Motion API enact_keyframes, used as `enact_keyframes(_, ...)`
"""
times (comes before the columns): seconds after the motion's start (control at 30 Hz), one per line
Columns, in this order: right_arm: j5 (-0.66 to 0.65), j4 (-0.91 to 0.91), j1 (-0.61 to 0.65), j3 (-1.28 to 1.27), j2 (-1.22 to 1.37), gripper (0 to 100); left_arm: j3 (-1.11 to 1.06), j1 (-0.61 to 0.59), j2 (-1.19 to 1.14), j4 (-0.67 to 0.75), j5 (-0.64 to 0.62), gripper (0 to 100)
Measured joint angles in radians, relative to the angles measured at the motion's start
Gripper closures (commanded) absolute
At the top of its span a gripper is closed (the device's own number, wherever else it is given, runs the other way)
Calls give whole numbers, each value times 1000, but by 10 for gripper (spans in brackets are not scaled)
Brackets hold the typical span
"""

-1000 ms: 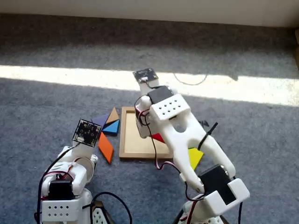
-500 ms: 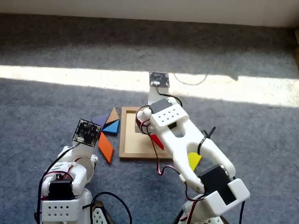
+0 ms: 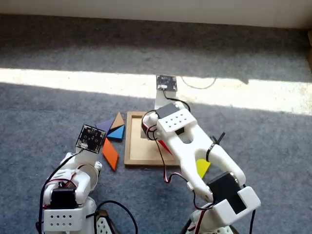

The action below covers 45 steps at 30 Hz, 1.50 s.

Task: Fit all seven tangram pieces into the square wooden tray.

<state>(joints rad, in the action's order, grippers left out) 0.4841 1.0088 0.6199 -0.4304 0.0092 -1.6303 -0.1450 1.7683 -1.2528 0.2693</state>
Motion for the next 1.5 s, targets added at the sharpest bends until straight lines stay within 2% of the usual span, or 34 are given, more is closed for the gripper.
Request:
enact_keyframes(0.1,0,0,0,0,0,742,0,0,0,0,0,995)
enact_keyframes(0.3,0,0,0,0,0,648,0,0,0,0,0,995)
enact_keyframes(0.53,0,0,0,0,0,652,0,0,0,0,0,995)
enact_keyframes(0.6,0,0,0,0,0,697,0,0,0,0,0,995)
enact_keyframes(0.7,0,23,0,0,-38,830,0,0,0,0,0,995)
enact_keyframes(0.8,-72,23,8,0,-72,946,0,0,0,0,0,995)
enact_keyframes(0.87,-129,17,20,-2,-78,981,0,0,0,0,0,995)
enact_keyframes(1.0,-186,-37,21,-52,-68,983,0,0,0,0,0,995)
enact_keyframes(1.23,-196,-84,11,-89,15,983,0,0,0,0,0,995)
enact_keyframes(1.5,-222,-86,-114,-89,15,982,0,0,0,0,0,995)
